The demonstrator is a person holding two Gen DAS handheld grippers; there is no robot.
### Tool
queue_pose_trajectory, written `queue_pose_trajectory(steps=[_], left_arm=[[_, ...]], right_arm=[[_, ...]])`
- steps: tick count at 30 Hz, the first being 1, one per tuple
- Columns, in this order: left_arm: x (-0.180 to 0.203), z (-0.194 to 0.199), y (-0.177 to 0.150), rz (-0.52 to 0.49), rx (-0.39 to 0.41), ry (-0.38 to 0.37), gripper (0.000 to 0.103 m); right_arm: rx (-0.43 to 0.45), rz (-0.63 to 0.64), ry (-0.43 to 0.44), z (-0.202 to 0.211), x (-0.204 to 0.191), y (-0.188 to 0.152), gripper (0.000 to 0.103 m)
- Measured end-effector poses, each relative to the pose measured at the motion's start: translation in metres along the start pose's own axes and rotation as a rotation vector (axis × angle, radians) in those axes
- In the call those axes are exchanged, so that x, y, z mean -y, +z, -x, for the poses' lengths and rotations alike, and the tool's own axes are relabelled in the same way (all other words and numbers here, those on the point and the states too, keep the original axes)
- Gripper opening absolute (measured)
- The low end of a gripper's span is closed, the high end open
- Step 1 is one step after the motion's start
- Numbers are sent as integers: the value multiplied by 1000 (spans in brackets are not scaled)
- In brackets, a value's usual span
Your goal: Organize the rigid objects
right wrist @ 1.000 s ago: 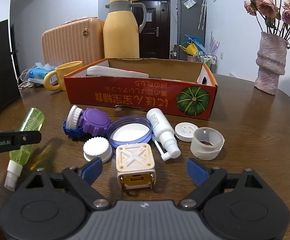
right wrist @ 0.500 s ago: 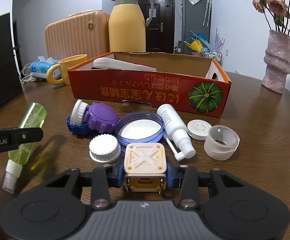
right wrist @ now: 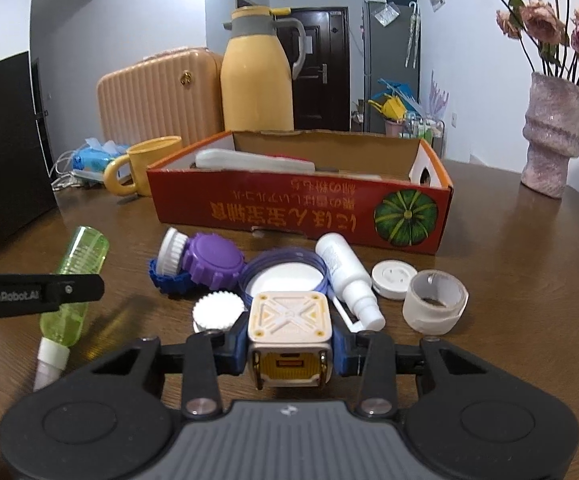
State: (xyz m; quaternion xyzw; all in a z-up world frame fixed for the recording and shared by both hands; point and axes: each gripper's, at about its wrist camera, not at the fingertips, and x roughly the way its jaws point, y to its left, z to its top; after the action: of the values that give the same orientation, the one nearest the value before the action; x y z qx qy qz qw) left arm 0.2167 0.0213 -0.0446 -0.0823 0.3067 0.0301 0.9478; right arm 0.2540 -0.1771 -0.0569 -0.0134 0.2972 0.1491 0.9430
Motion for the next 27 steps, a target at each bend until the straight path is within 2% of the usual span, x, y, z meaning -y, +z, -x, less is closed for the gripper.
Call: queue_pose_trajectory(steps=[16,27], left_arm=[[16,22,34,-22,54,-34,32],[24,30,65,-28,133,-30,32]], right_arm=[[97,4,1,22,6,28,38],[152,-2,-5,22,13,51,38]])
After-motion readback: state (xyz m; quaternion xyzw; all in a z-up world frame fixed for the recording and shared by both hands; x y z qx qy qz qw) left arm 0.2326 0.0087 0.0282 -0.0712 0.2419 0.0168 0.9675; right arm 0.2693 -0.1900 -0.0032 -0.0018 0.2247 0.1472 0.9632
